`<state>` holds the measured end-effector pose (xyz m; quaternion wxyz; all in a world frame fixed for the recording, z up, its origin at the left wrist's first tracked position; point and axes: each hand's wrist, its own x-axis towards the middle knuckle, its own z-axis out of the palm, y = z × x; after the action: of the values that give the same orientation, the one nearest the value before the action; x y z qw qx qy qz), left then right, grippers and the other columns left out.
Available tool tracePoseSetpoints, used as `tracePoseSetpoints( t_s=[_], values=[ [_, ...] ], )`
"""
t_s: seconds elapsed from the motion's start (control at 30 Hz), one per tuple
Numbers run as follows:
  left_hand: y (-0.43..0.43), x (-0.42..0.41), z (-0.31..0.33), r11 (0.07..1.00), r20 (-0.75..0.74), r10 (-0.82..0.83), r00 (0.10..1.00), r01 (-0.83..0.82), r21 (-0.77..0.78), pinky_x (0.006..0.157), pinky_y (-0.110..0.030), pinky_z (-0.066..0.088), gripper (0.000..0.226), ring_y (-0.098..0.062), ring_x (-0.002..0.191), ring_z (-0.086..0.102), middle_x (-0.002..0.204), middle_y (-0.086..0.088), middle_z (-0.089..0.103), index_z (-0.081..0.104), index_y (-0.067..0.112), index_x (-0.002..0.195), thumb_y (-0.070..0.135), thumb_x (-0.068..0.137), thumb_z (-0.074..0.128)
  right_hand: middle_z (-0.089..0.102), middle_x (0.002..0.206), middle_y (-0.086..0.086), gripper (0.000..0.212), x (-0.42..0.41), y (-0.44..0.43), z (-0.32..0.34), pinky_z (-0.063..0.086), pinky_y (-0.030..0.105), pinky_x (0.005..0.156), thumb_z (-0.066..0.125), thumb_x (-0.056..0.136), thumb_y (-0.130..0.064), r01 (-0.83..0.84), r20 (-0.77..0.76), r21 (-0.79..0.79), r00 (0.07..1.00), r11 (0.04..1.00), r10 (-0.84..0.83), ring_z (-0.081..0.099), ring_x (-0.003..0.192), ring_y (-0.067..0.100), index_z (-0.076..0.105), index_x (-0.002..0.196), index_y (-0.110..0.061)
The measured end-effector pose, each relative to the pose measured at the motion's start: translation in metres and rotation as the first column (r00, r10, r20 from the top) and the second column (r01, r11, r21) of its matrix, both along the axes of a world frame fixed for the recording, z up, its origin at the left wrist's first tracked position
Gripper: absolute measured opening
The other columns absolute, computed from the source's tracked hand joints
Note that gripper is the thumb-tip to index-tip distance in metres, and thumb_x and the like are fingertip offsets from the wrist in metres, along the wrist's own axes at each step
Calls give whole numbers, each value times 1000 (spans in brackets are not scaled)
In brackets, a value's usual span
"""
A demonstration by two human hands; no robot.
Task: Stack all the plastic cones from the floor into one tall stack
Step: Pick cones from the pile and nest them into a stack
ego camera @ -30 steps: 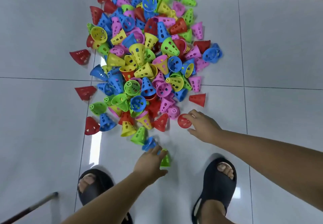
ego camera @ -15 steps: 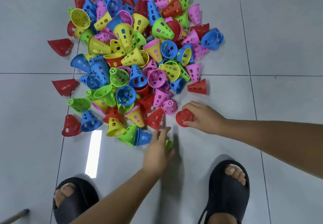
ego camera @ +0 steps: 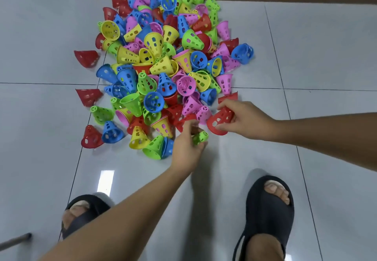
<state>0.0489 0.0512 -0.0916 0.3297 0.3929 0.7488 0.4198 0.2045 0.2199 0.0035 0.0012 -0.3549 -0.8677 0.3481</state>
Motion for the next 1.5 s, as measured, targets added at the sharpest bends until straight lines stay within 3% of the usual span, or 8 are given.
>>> tracePoseSetpoints(
  t_s=[0.27,0.5,0.7,0.83,0.97,1.2,1.33,1.5],
  values=[
    [-39,25,-7,999,52,15,999,-13,-37,78,-46,62,54,-14,87,74,105,11,74,49,41,123,40,83,84,60,106,-7,49,10,-83,-15,53,34,83,85,79,-42,-131,55,77,990,988,127,60,89,13,63,119,-22],
    [-37,5,-8,964,-109,-240,965,224,-142,83,-38,57,68,-19,101,68,114,4,65,50,29,135,26,78,88,55,108,-1,44,-2,-89,-37,55,44,85,80,83,-36,-133,164,78,979,988,119,63,94,25,60,121,-22],
    [-35,-56,11,795,-721,-549,422,530,-295,80,-42,43,38,-29,106,58,113,2,64,66,22,114,26,77,77,53,117,0,45,-1,-95,-72,55,43,85,76,88,-32,-170,220,75,964,983,150,66,95,31,58,129,-24],
    [-18,-87,26,696,-656,-707,263,425,-579,92,-45,45,60,-29,119,54,129,0,58,59,23,131,46,78,79,51,117,0,40,4,-85,-87,57,46,87,75,89,-30,-94,205,63,976,994,79,66,97,33,56,124,-23],
    [-9,-86,17,614,-546,-789,283,311,-726,94,-43,43,63,-29,119,50,132,0,57,58,24,130,43,76,84,54,122,0,46,3,-61,-94,56,46,92,79,88,-28,1,147,12,989,1000,-3,66,102,32,57,128,-24],
    [-4,-79,-6,758,-644,-649,405,276,-591,77,-42,49,55,-28,95,53,104,2,61,69,26,104,61,62,77,60,127,1,49,5,4,-95,53,39,98,66,87,-18,-3,9,149,1000,989,1,59,115,24,62,135,-19],
    [12,-65,8,912,-645,-407,646,256,-320,77,-42,50,49,-25,92,54,99,6,54,67,26,111,59,75,68,61,119,8,42,-1,58,-94,48,46,94,71,78,-18,21,34,506,998,862,-44,57,108,34,66,120,-14],
    [38,-44,30,986,-411,-159,898,122,-114,84,-43,53,47,-19,101,56,108,11,52,63,29,125,56,87,66,57,130,12,55,-12,92,-104,46,47,97,78,76,-32,-156,320,543,947,825,-31,55,115,36,61,125,-14]
  ],
)
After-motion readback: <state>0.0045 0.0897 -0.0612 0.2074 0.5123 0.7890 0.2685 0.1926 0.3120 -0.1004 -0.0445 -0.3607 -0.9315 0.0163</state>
